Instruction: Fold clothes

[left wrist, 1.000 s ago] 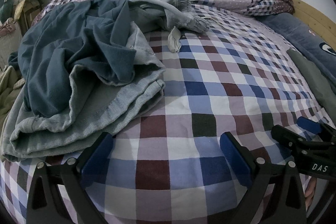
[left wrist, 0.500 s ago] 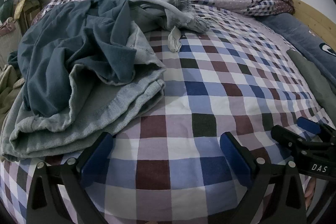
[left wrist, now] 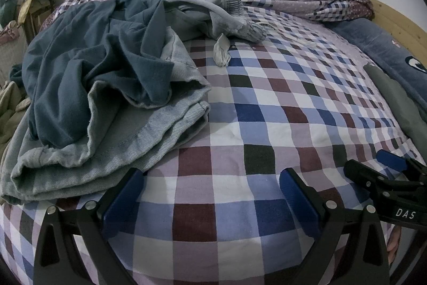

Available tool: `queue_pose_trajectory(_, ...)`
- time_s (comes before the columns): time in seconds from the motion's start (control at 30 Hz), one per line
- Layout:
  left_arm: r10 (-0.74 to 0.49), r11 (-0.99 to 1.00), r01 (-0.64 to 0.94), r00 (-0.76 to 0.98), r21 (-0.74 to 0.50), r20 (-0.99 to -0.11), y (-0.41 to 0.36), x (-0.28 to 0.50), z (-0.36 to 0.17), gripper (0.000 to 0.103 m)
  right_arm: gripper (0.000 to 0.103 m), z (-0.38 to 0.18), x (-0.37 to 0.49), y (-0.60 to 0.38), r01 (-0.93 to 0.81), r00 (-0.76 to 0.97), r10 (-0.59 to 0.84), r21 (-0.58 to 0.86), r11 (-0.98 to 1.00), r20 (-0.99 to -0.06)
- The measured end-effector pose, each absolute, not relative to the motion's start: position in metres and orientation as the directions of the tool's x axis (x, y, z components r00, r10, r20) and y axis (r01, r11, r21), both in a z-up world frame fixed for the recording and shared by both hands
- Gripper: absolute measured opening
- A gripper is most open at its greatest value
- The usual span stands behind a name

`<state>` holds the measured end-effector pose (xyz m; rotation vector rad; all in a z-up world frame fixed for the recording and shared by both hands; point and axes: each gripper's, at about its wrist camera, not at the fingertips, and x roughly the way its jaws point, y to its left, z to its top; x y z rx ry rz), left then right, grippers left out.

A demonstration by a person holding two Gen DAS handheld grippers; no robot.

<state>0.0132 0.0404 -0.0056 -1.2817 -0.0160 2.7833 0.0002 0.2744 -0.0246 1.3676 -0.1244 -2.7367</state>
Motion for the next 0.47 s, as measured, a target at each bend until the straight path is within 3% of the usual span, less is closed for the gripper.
queue_pose_trajectory(0.47, 0.069, -0.997, -0.059, -0.650, -0.041, -0.757, 0.0406, 0.0181, -0.0056, 0.103, 0.103, -0.0249, 0.0010, 0.2768, 0.037, -0.599, -0.109, 0.109, -0.993, -0.793)
